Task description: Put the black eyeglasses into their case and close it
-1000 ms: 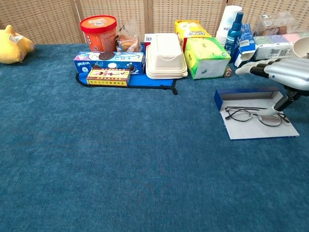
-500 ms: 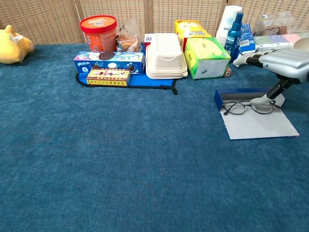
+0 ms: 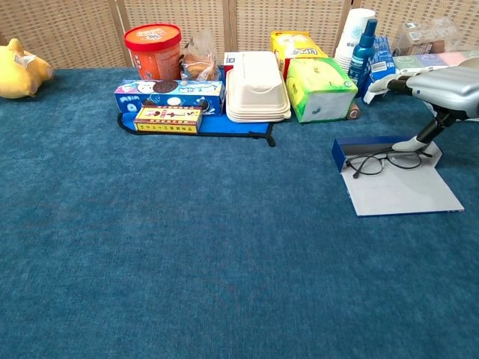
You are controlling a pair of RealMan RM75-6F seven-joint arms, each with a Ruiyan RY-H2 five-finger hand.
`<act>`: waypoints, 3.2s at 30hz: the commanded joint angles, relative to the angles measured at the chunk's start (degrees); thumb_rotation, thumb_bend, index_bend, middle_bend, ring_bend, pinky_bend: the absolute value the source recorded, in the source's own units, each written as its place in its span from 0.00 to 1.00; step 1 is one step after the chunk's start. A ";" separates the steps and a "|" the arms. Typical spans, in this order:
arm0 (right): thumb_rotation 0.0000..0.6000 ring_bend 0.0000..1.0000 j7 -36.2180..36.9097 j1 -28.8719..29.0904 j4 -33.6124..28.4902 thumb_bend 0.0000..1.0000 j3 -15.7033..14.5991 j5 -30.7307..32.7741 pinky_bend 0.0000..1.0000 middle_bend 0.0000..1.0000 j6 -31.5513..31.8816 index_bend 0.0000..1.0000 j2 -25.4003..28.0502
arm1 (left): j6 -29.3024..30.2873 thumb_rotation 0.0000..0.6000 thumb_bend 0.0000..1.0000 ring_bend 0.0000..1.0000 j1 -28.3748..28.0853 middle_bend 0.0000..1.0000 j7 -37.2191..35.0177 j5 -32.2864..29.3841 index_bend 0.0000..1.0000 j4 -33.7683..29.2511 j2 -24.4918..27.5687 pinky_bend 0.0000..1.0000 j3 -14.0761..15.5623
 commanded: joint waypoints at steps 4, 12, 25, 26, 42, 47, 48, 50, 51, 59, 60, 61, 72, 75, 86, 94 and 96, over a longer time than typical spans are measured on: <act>0.76 0.00 -1.31 -1.16 -3.48 0.22 -0.61 -0.24 0.08 0.00 1.67 0.00 1.55 | -0.13 1.00 0.23 0.16 0.05 0.26 -0.32 -0.07 0.31 0.28 -0.14 0.20 0.15; 0.76 0.00 -4.12 -1.81 -6.60 0.22 -1.32 0.32 0.08 0.00 1.84 0.00 1.93 | -0.07 1.00 0.23 0.16 -0.10 0.26 -0.66 0.01 0.31 0.46 -0.15 0.20 -0.02; 0.77 0.00 -5.05 0.41 -2.42 0.22 -0.44 2.23 0.08 0.00 -1.74 0.00 -1.14 | 0.46 1.00 0.23 0.16 0.34 0.26 -1.43 -0.08 0.31 1.01 0.15 0.19 0.18; 0.77 0.00 -4.97 0.53 -2.13 0.22 -0.37 2.30 0.08 0.00 -1.89 0.00 -1.28 | 0.44 1.00 0.23 0.16 0.34 0.26 -1.42 -0.07 0.31 1.03 0.16 0.19 0.19; 0.77 0.00 -3.96 1.69 0.38 0.22 0.44 3.27 0.08 0.00 -3.26 0.00 -1.64 | 0.57 1.00 0.23 0.16 0.51 0.26 -1.17 0.12 0.31 0.98 0.16 0.19 0.28; 0.77 0.00 -3.95 1.24 -0.91 0.22 0.11 2.91 0.08 0.00 -2.53 0.00 -0.85 | 0.35 1.00 0.23 0.16 0.41 0.26 -1.07 0.14 0.31 0.90 0.00 0.19 0.30; 0.76 0.00 -3.92 0.99 -1.62 0.22 0.03 2.83 0.08 0.00 -2.15 0.00 -0.45 | 0.24 1.00 0.23 0.16 0.36 0.26 -1.02 0.17 0.31 0.89 -0.08 0.19 0.31; 0.79 0.00 -3.53 0.43 -4.47 0.22 -0.03 2.86 0.08 0.00 -1.73 0.00 1.16 | -0.12 1.00 0.23 0.16 0.14 0.26 -0.94 0.08 0.31 0.86 -0.34 0.19 0.25; 0.82 0.00 -3.47 0.31 -5.71 0.23 0.03 2.89 0.08 0.00 -1.61 0.00 1.90 | -0.25 1.00 0.23 0.16 0.06 0.26 -0.90 0.06 0.31 0.85 -0.43 0.20 0.23; 0.85 0.00 -2.06 -0.08 -18.74 0.27 1.36 4.41 0.08 0.06 -2.30 0.01 9.68 | -1.77 1.00 0.23 0.16 -0.66 0.26 -0.56 0.20 0.31 1.03 -1.72 0.20 0.49; 0.85 0.00 -2.13 0.00 -20.05 0.27 1.49 4.77 0.08 0.08 -2.64 0.02 10.51 | -1.95 1.00 0.23 0.16 -0.75 0.26 -0.47 0.22 0.31 1.06 -1.89 0.20 0.51; 0.84 0.00 -2.13 0.11 -21.31 0.27 1.68 5.10 0.08 0.10 -2.91 0.04 11.22 | -2.20 1.00 0.23 0.16 -0.87 0.26 -0.40 0.29 0.31 1.05 -2.09 0.20 0.57; 0.58 0.05 -3.64 2.29 -25.37 0.27 2.19 10.47 0.09 0.17 -7.41 0.14 13.24 | -4.70 1.00 0.23 0.16 -2.10 0.26 0.94 0.06 0.31 0.75 -4.07 0.20 0.84; 0.57 0.05 -4.16 2.74 -24.69 0.27 2.00 11.64 0.09 0.17 -8.05 0.16 12.88 | -5.15 1.00 0.23 0.16 -2.33 0.26 1.23 -0.43 0.31 0.79 -4.31 0.20 0.75; 0.57 0.07 -6.82 4.18 -23.54 0.27 0.29 15.76 0.10 0.19 -10.94 0.18 12.24 | -6.16 1.00 0.23 0.16 -3.05 0.26 1.58 -1.27 0.31 0.76 -5.04 0.20 0.65; 0.56 0.09 -8.93 5.66 -25.23 0.27 -0.31 18.82 0.11 0.21 -12.46 0.21 13.24 | -5.90 1.00 0.23 0.16 -2.87 0.26 0.87 -1.37 0.30 1.38 -5.07 0.20 0.99; 0.54 0.10 -9.20 6.09 -25.63 0.26 -0.63 19.79 0.11 0.22 -13.29 0.22 13.53 | -5.95 1.00 0.23 0.16 -2.87 0.26 0.74 -1.25 0.30 1.51 -5.00 0.20 1.18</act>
